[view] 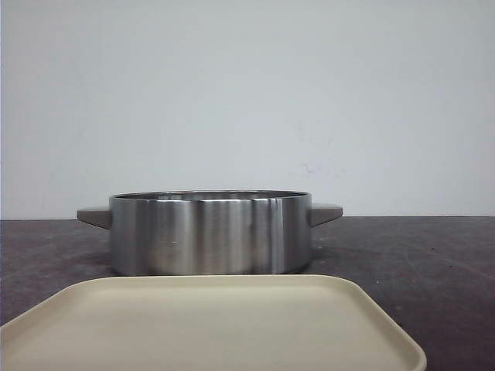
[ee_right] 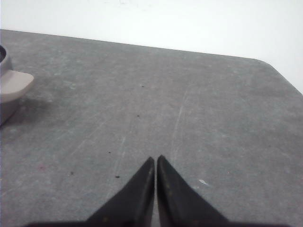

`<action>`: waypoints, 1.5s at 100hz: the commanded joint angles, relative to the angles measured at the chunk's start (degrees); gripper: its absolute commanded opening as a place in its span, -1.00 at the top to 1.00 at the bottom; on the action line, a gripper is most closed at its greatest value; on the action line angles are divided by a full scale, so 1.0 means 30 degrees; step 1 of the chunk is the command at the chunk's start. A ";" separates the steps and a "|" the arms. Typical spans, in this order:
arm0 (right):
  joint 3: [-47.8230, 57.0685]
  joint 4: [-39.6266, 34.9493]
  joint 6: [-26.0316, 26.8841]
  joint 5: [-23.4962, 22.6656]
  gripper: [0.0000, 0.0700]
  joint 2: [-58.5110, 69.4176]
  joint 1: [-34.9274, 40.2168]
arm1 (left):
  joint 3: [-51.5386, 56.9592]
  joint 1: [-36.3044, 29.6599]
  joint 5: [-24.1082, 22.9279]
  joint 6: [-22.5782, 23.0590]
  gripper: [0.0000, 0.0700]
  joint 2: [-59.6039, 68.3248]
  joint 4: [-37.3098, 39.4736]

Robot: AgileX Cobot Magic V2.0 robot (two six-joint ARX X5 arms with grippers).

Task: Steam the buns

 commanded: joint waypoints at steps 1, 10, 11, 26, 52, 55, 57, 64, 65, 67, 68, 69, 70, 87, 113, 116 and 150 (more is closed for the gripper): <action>-0.0044 0.0204 0.0146 -0.0015 0.98 0.0022 0.0058 | 0.0350 -0.0146 0.0015 0.0000 1.00 0.0015 0.0124; -0.0044 0.0204 0.0146 -0.0015 0.98 0.0022 0.0058 | 0.0350 -0.0146 0.0015 0.0000 1.00 0.0015 0.0124; -0.0044 0.0204 0.0146 -0.0015 0.98 0.0022 0.0058 | 0.0350 -0.0146 0.0015 0.0000 1.00 0.0015 0.0124; -0.0044 0.0204 0.0146 -0.0015 0.98 0.0022 0.0058 | 0.0350 -0.0146 0.0015 0.0000 1.00 0.0015 0.0124; -0.0044 0.0204 0.0146 -0.0015 0.98 0.0022 0.0058 | 0.0350 -0.0146 0.0015 0.0000 1.00 0.0015 0.0124; -0.0044 0.0204 0.0146 -0.0015 0.98 0.0022 0.0058 | 0.0350 -0.0146 0.0015 0.0000 1.00 0.0015 0.0124; -0.0044 0.0204 0.0146 -0.0015 0.98 0.0022 0.0058 | 0.0350 -0.0146 0.0015 0.0000 1.00 0.0015 0.0124; -0.0044 0.0204 0.0153 -0.0015 0.98 0.0022 0.0058 | 0.0350 -0.0146 0.0015 0.0000 1.00 0.0015 0.0124; -0.0044 0.0204 0.0146 -0.0015 0.98 0.0022 0.0058 | 0.0350 -0.0146 0.0015 0.0000 1.00 0.0015 0.0124; -0.0044 0.0204 0.0146 -0.0015 0.98 0.0022 0.0058 | 0.0350 -0.0146 0.0015 0.0000 1.00 0.0015 0.0124; -0.0044 0.0204 0.0146 -0.0015 0.98 0.0022 0.0058 | 0.0350 -0.0146 0.0015 0.0000 1.00 0.0015 0.0124; -0.0044 0.0204 0.0146 -0.0015 0.98 0.0022 0.0058 | 0.0350 -0.0146 0.0015 0.0000 1.00 0.0015 0.0124; -0.0044 0.0204 0.0153 -0.0015 0.98 0.0022 0.0058 | 0.0350 -0.0146 0.0007 0.0000 1.00 0.0015 0.0124; -0.0044 0.0204 0.0146 -0.0015 0.98 0.0022 0.0058 | 0.0350 0.0080 0.0000 0.1836 1.00 -0.0015 -0.0313; -0.0044 0.0204 0.0153 -0.0015 0.98 0.0022 0.0058 | -0.3016 0.3220 0.2142 0.6645 1.00 -0.0787 0.7708; -0.0044 0.0204 0.0153 -0.0015 0.98 0.0022 0.0058 | -0.4051 0.3818 0.2892 0.7439 1.00 -0.1064 0.9282; -0.0044 0.0204 0.0146 -0.0015 0.98 0.0022 0.0058 | -1.6487 1.1438 0.7118 0.6368 1.00 -0.3439 2.1908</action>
